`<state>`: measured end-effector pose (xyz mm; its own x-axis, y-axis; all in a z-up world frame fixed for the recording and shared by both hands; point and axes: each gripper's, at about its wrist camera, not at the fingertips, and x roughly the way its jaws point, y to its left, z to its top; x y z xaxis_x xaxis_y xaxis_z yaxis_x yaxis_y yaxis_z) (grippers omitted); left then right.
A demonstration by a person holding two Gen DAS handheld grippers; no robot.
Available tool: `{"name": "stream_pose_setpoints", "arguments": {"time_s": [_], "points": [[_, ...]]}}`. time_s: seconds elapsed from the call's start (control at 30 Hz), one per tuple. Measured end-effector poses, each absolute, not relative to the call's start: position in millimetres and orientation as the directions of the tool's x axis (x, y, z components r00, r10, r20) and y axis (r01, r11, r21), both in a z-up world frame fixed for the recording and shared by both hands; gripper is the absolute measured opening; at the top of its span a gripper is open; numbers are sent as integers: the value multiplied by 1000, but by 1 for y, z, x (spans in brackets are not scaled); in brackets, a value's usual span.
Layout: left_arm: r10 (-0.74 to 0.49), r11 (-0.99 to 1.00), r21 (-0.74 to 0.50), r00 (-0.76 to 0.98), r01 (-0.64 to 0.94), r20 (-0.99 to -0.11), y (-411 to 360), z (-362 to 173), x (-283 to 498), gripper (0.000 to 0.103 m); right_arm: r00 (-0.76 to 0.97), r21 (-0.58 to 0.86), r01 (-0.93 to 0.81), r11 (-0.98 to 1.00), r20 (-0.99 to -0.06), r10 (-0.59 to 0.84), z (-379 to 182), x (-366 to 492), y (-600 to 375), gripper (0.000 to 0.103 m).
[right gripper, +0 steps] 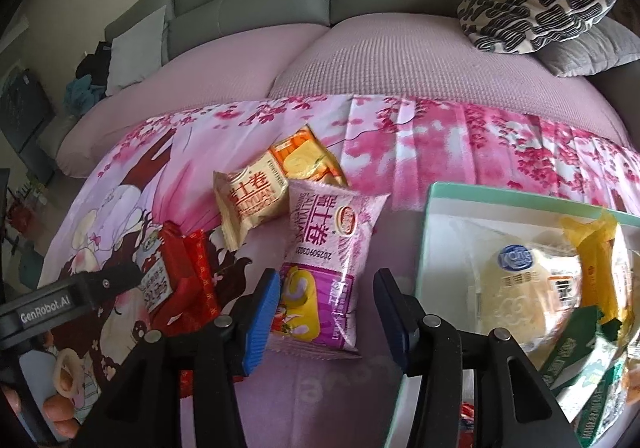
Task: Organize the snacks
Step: 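Grasp the red-white milk biscuit pack with the left tool while the right tool grasps the purple-white bag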
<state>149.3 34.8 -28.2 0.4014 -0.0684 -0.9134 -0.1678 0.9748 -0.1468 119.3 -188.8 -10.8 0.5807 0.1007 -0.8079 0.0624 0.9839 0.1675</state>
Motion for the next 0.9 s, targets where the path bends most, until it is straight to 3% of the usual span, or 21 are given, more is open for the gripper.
{"name": "stream_pose_setpoints", "arguments": {"time_s": [0.3, 0.47, 0.9], "points": [[-114, 973, -190, 449, -129, -886, 25, -14, 150, 101, 572, 167, 64, 984, -814, 101, -15, 121, -185, 54], [-168, 973, -222, 472, -60, -866, -6, -5, 156, 101, 566, 158, 54, 986, -818, 100, -15, 120, -184, 43], [-93, 993, -114, 404, -28, -910, -40, -29, 167, 100, 558, 159, 74, 985, -825, 91, -14, 115, -188, 42]]}}
